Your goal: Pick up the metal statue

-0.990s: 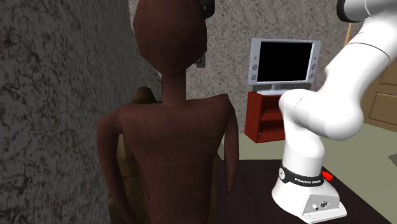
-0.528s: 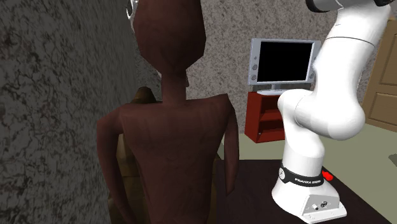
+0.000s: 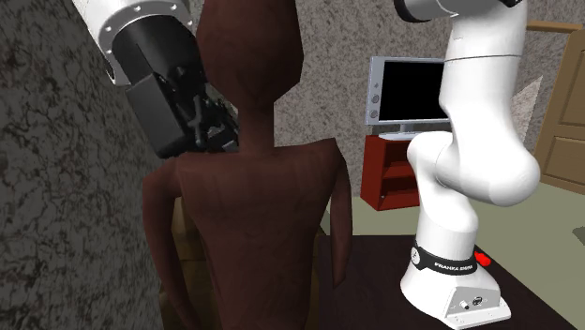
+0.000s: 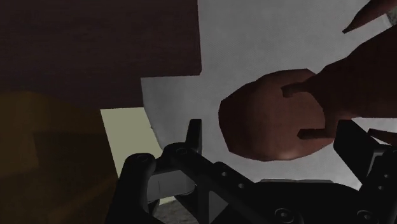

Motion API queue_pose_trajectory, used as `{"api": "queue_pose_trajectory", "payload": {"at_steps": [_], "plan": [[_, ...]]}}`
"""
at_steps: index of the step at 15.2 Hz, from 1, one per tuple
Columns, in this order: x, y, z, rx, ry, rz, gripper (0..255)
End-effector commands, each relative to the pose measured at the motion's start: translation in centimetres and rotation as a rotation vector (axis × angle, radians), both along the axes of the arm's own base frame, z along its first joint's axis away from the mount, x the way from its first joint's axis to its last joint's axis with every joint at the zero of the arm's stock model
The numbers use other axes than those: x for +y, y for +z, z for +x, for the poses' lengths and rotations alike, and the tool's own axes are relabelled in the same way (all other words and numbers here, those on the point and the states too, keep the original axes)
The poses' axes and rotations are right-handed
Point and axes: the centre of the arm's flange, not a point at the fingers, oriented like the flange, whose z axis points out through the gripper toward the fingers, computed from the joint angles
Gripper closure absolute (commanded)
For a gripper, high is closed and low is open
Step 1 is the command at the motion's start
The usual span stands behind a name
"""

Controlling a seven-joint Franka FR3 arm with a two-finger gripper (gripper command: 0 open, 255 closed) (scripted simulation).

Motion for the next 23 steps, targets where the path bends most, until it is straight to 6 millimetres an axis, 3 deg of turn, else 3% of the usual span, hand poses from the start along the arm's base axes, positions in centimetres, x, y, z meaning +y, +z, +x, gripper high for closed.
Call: {"api": "queue_pose_trajectory", "payload": {"at_steps": [1, 9, 16, 19, 20, 23], "plan": [[2.0, -2.0, 1.3, 0.068, 0.019, 0.013, 0], [11.7, -9.2, 4.5, 0.325, 0.094, 0.064, 0], [11.7, -12.9, 4.5, 0.325, 0.094, 0.064, 0], [11.7, -13.2, 4.5, 0.325, 0.094, 0.064, 0], [11.7, -13.2, 4.5, 0.325, 0.094, 0.064, 255], [11.7, -13.3, 4.5, 0.325, 0.094, 0.064, 255]]}}
